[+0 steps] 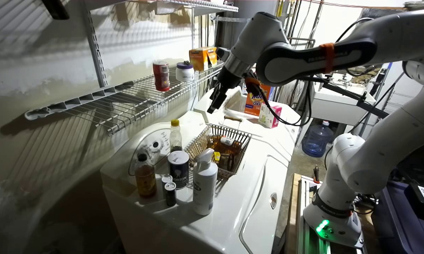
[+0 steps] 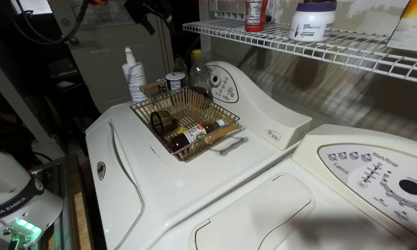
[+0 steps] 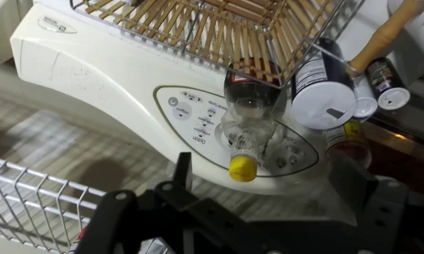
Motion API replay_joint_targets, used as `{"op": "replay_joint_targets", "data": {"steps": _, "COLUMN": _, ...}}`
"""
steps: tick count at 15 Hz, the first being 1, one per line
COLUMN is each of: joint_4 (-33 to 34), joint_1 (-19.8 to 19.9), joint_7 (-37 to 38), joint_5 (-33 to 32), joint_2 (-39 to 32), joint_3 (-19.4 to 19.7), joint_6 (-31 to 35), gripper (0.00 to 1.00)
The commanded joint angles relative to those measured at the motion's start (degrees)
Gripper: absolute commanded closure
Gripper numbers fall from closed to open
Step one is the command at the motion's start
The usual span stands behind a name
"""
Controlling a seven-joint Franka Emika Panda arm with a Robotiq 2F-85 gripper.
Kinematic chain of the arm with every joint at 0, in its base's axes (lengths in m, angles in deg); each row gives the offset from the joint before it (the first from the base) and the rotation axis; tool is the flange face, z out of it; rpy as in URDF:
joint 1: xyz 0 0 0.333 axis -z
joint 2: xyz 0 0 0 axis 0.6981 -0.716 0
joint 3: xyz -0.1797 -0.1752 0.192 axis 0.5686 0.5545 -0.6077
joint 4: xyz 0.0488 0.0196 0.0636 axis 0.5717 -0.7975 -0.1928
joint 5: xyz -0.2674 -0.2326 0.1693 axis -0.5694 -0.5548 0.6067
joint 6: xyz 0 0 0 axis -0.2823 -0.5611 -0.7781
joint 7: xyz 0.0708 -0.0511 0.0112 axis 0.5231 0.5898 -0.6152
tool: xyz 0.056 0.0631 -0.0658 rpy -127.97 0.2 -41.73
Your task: Put the red bottle upright
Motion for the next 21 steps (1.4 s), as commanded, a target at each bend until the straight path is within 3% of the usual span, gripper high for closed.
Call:
{"op": "replay_joint_targets", "data": {"steps": 1, "joint_4": 10.3, "joint_1": 0.6, "joint_7": -1.7, "joint_5": -2.3, "joint_2": -8.8, "joint_3": 0.7, "joint_6": 1.4, "gripper": 0.00}}
{"op": "replay_joint_targets", "data": {"steps": 5, "joint_4": 19.1, "joint_1": 1.7, "joint_7": -1.4, "joint_5": -4.2, "joint_2": -15.7, "joint_3": 1.0, "joint_6": 1.9, "gripper": 0.00}}
{"op": "replay_joint_targets", "data": {"steps": 7, "joint_4": 21.2, "joint_1": 2.5, "joint_7": 0.8, "joint_5": -8.6, "joint_2": -16.5, "joint_3": -0.3, "joint_6": 1.7, "gripper": 0.00}}
{"op": "replay_joint_targets", "data": {"steps": 8, "joint_4": 17.2, "joint_1": 1.7, "joint_7": -0.6, "joint_5": -5.0, "joint_2": -14.0, "joint_3": 0.7, "joint_6": 2.0, "gripper": 0.00}}
{"op": "replay_joint_targets", "data": {"steps": 21, "joint_4": 20.0, "joint_1": 1.9, "joint_7": -0.3, "joint_5": -7.2, "joint_2": -15.7, "joint_3": 0.3, "joint_6": 2.0, "gripper": 0.00}}
